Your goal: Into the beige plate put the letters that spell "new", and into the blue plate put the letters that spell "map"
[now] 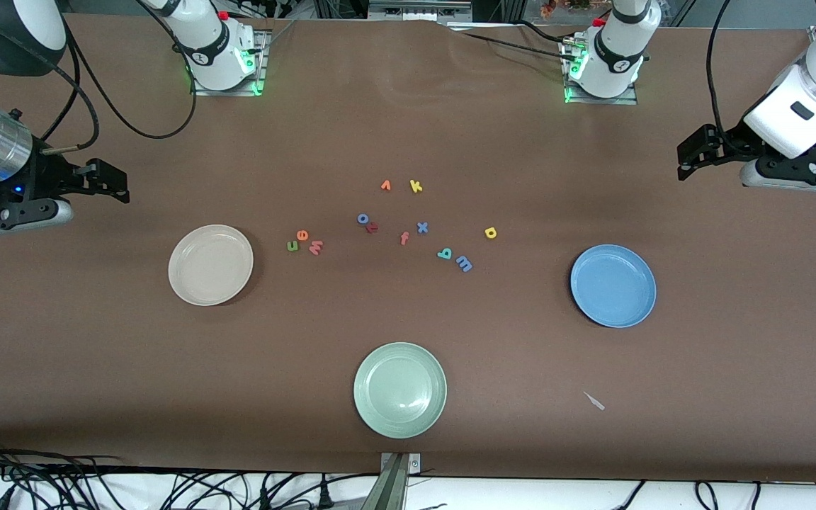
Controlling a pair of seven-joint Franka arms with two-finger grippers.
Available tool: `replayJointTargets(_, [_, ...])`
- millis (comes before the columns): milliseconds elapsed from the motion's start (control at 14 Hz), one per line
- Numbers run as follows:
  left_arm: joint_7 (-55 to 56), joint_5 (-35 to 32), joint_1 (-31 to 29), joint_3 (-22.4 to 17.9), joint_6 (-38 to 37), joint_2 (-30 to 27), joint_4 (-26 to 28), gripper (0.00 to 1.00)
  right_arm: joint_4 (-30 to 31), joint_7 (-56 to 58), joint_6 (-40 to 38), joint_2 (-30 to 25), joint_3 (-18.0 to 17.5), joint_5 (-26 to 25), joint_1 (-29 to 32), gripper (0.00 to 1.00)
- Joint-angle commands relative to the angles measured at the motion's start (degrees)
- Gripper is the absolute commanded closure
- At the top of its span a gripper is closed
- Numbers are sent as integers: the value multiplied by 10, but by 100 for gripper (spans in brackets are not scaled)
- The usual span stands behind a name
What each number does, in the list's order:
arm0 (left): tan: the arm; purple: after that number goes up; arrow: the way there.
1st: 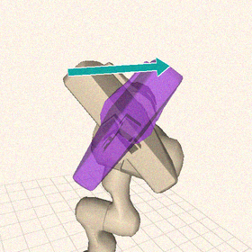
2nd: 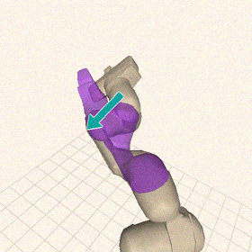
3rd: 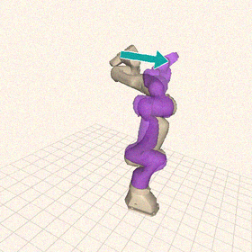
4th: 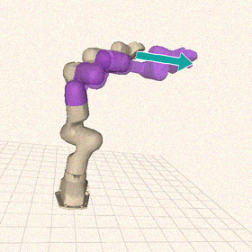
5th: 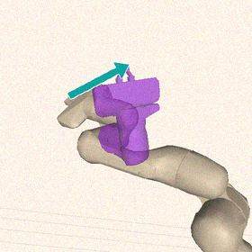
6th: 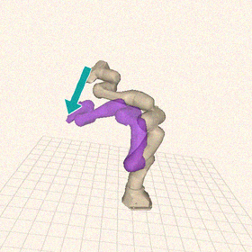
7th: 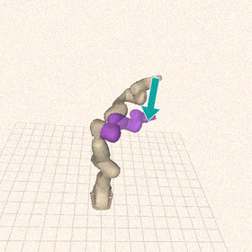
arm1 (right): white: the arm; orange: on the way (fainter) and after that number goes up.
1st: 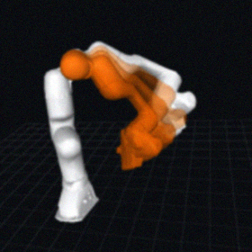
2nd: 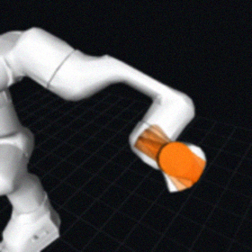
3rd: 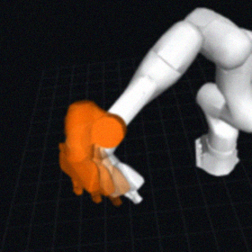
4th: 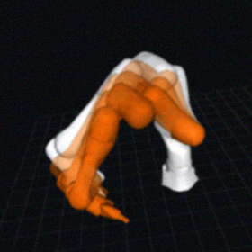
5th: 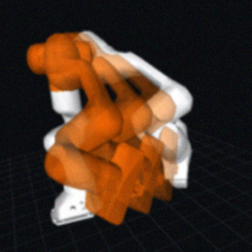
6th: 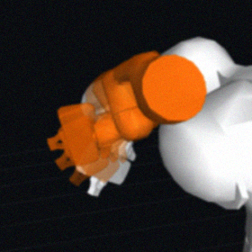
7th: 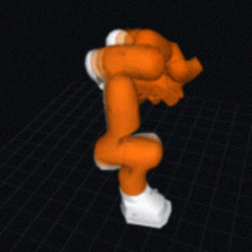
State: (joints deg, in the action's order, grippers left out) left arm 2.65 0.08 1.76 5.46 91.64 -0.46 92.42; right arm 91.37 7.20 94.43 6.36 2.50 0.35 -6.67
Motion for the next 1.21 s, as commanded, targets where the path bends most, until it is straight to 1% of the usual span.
replayJointTargets(0, [-15,2,-5,4,0,-2,-3,0,1,-1,2,-3,0,16,1,0])
replayJointTargets(214, [-15,2,-5,4,0,-2,-3,0,-6,6,0,-3,-1,11,-1,0])
replayJointTargets(1140, [-15,3,-4,5,-1,-3,-3,0,6,-13,1,-14,-8,18,-1,0])
